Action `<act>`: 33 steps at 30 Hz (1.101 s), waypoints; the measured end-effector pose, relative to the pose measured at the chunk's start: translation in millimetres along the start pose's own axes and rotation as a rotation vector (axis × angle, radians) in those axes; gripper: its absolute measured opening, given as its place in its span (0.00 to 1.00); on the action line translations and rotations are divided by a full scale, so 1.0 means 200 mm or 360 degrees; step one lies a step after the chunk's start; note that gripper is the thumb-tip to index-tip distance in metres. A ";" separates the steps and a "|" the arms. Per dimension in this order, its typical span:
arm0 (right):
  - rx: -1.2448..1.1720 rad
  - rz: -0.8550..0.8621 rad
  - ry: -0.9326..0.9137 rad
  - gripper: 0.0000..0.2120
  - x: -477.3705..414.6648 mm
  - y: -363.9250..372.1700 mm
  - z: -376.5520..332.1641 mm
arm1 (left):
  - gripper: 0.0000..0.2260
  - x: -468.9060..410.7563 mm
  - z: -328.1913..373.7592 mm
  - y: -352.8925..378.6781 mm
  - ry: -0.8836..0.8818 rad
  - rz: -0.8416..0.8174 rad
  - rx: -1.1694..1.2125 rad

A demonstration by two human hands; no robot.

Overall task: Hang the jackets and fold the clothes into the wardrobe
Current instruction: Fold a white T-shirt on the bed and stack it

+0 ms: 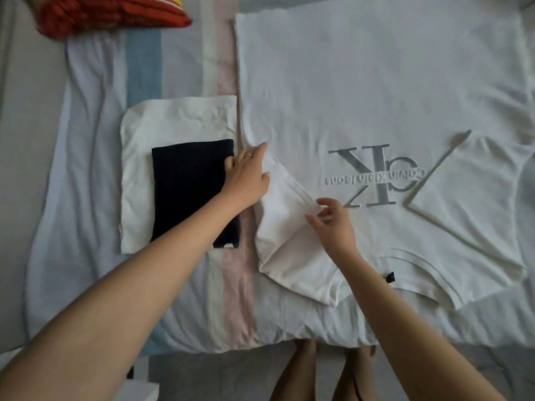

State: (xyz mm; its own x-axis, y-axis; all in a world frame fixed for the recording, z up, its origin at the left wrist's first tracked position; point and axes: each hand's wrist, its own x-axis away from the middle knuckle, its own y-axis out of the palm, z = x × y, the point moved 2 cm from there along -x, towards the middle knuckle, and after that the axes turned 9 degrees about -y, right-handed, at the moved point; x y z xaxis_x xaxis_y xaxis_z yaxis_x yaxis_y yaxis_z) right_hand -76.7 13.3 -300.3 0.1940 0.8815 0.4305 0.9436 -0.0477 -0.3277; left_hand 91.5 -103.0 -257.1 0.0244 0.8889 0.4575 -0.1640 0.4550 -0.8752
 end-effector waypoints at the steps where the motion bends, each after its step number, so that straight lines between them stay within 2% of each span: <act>1: 0.0077 -0.0012 0.0014 0.14 -0.01 0.01 -0.01 | 0.29 -0.05 0.01 -0.01 -0.0028 -0.0055 -0.0096; 3: 0.0168 -0.0027 0.0062 0.08 -0.03 0.01 -0.03 | 0.26 -0.12 0.03 -0.05 -0.0057 -0.0102 -0.0240; 4: 0.0211 -0.0046 0.0042 0.06 -0.02 0.01 -0.05 | 0.20 -0.14 0.03 -0.08 -0.0045 -0.0107 -0.0231; 6: 0.0192 -0.0102 -0.0066 0.10 -0.01 0.02 -0.08 | 0.08 -0.16 0.02 -0.15 0.0142 -0.0096 -0.0242; 9: 0.0012 -0.0273 -0.0185 0.16 0.03 0.02 -0.14 | 0.12 -0.11 -0.05 -0.24 0.0454 -0.0299 -0.0151; 13: -0.0320 -0.0391 -0.0149 0.15 0.05 0.05 -0.21 | 0.02 -0.06 -0.15 -0.35 0.0390 -0.0474 -0.0072; 15: -0.0433 -0.0453 -0.0076 0.13 0.05 0.09 -0.25 | 0.02 -0.06 -0.21 -0.39 0.0351 -0.0475 -0.0132; 17: -0.0374 -0.0595 -0.0069 0.15 0.06 0.13 -0.29 | 0.02 -0.06 -0.27 -0.40 0.0333 -0.0445 -0.0206; 23: -0.0129 -0.0874 -0.0169 0.22 0.12 0.33 -0.36 | 0.06 -0.06 -0.34 -0.38 0.0444 -0.0416 -0.0314; 25: -0.0136 -0.0915 -0.0269 0.22 0.16 0.37 -0.39 | 0.11 -0.05 -0.34 -0.40 0.0452 -0.0372 -0.0332; 27: -0.0061 -0.0747 -0.0490 0.21 0.20 0.36 -0.41 | 0.14 -0.06 -0.35 -0.40 0.0404 -0.0355 -0.0255; 29: -0.0083 -0.0422 -0.0596 0.19 0.22 0.32 -0.41 | 0.11 -0.07 -0.35 -0.40 0.0383 -0.0295 -0.0079; 33: -0.0408 0.0194 -0.0406 0.15 0.21 0.16 -0.37 | 0.07 -0.12 -0.26 -0.41 0.0315 -0.0164 0.0379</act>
State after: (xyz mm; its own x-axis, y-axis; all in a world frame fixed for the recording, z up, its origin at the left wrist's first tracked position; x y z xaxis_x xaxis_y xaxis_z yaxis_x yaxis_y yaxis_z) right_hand -18.9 13.8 -231.0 0.2664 0.9492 0.1673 0.9604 -0.2469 -0.1288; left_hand 154.9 -158.9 -203.5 0.2404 0.8426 0.4818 -0.3762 0.5385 -0.7540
